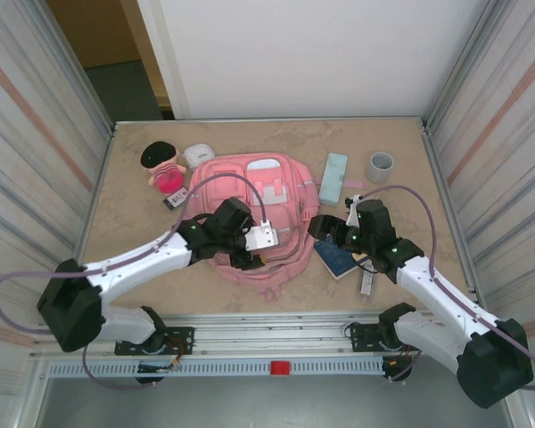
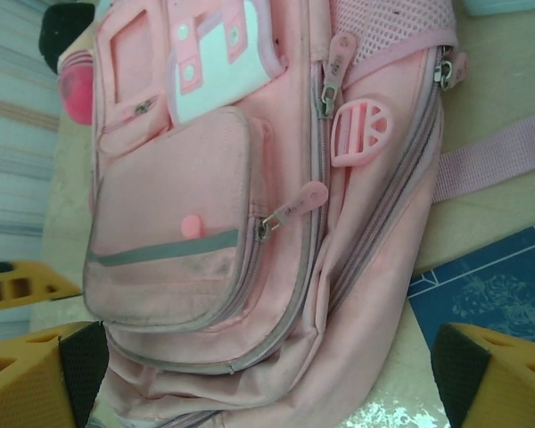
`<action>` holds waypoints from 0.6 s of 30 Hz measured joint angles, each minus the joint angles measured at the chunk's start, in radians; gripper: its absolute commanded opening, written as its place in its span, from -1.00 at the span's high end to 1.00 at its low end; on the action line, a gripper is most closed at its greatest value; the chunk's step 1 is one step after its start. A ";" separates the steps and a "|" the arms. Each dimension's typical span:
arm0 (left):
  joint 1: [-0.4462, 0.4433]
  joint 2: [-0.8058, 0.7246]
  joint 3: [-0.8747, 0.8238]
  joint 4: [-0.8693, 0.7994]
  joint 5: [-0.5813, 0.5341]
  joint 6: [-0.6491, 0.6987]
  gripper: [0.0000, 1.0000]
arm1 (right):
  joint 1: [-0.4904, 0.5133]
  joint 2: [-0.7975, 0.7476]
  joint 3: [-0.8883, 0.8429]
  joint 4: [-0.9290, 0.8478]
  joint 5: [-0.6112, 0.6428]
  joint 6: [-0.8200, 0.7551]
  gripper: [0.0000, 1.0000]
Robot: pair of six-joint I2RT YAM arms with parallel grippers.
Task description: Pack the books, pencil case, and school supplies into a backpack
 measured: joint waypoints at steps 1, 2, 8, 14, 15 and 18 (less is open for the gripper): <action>0.000 0.026 0.000 0.020 -0.006 0.041 -0.42 | -0.002 0.006 -0.006 0.010 -0.003 -0.004 -0.89; 0.000 0.042 0.000 0.039 -0.013 0.067 -0.43 | -0.004 0.008 -0.013 0.019 -0.004 -0.008 -0.89; 0.000 0.154 0.018 0.140 -0.056 0.177 -0.45 | -0.011 -0.002 -0.061 0.048 -0.015 -0.018 -0.90; 0.001 0.232 0.040 0.180 -0.088 0.214 -0.03 | -0.027 -0.071 -0.090 0.069 -0.016 -0.026 -0.92; 0.000 0.243 0.040 0.181 -0.089 0.212 0.16 | -0.029 -0.084 -0.098 0.077 -0.017 -0.030 -0.93; -0.001 0.252 0.040 0.182 -0.090 0.207 0.84 | -0.037 -0.116 -0.125 0.097 -0.022 -0.044 -0.94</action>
